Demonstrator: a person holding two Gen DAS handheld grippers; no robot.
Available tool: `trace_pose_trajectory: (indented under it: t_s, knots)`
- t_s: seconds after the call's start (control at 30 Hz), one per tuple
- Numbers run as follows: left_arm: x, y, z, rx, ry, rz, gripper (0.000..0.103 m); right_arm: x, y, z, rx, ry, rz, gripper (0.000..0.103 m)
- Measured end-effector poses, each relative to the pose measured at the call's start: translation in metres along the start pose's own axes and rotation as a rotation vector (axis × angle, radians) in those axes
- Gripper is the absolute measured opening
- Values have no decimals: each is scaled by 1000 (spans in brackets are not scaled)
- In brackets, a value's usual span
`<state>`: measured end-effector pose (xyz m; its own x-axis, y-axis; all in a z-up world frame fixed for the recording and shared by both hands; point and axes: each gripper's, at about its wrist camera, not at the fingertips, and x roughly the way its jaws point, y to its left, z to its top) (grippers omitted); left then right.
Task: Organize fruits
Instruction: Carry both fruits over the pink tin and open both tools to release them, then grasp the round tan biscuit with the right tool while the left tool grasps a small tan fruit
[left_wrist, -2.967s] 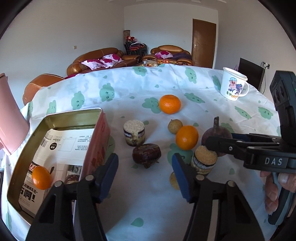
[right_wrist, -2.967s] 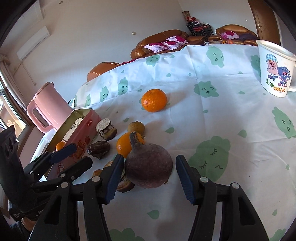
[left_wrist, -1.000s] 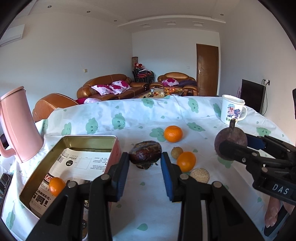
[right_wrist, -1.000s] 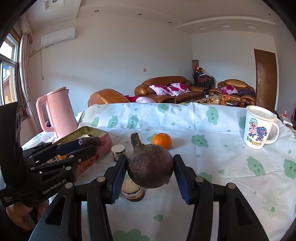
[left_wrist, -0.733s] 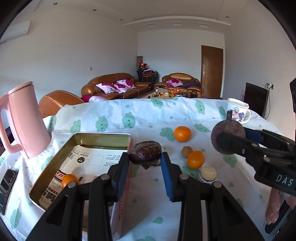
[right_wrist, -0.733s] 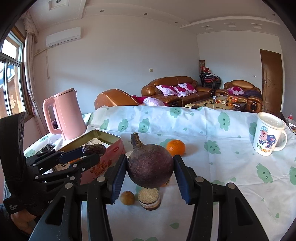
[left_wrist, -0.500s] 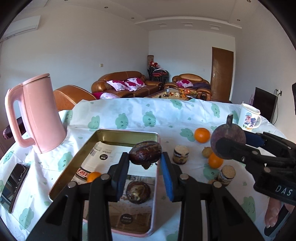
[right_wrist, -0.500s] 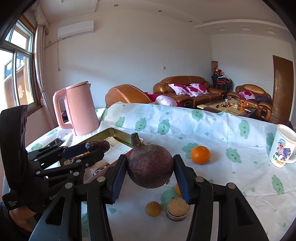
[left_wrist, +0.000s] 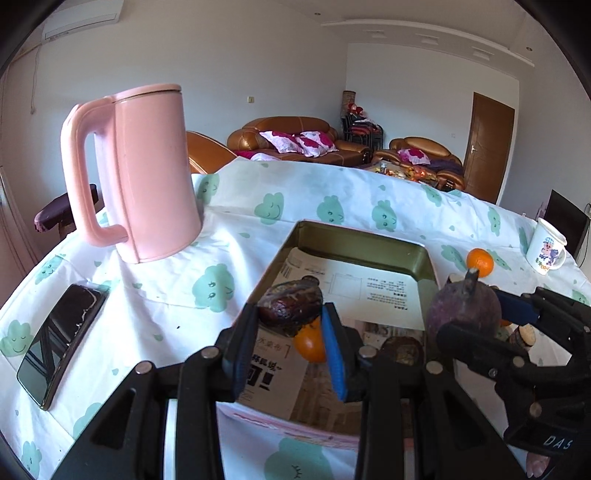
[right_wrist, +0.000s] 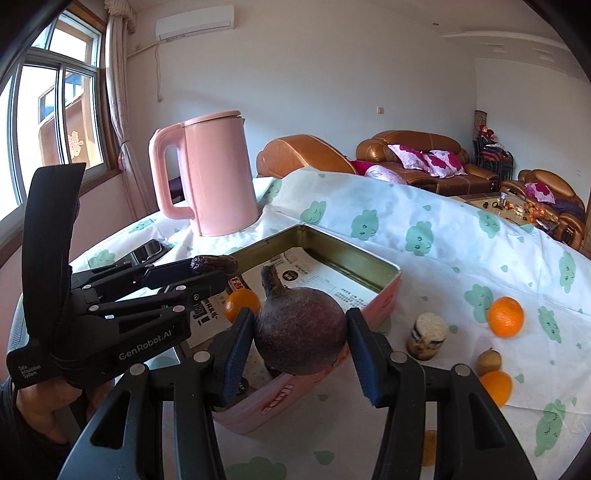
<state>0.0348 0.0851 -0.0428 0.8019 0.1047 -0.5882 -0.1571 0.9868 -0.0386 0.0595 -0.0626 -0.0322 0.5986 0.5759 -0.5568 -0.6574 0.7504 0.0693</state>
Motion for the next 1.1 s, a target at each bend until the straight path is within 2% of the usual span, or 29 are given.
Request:
trace_pose_trajectory:
  t_s: [0.4,0.5,0.57,0.6,0.63,0.7,0.87,1.1]
  knots:
    - [2,9,-5,-12,28,-24,39,20,24,-3,-81,77,30,53]
    - [-4,8,-5,-6,8,-33,53,20,26,-5,-79,81,59,54]
    - [-8,7,-4,-9,-9,-28,69,17,27,-6,-81,77,65,57]
    - [-10,7,-4,-9,-19,-23,73,16,28,-6,-83,71,62,65]
    - [-11,7,-3,-7,-26,-24,77,13,28,-6,-81,61,59,67]
    - [-14,5,-2,-6,-33,-34,77,6,24,-7,-72,59,61,68]
    - [-24,-1,2,-5,-58,-56,84,-33,-1,-17,-45,26,0,68]
    - [-24,-43,-2,46,-45,-119,84,-81,-80,-45,95,39,-220,68]
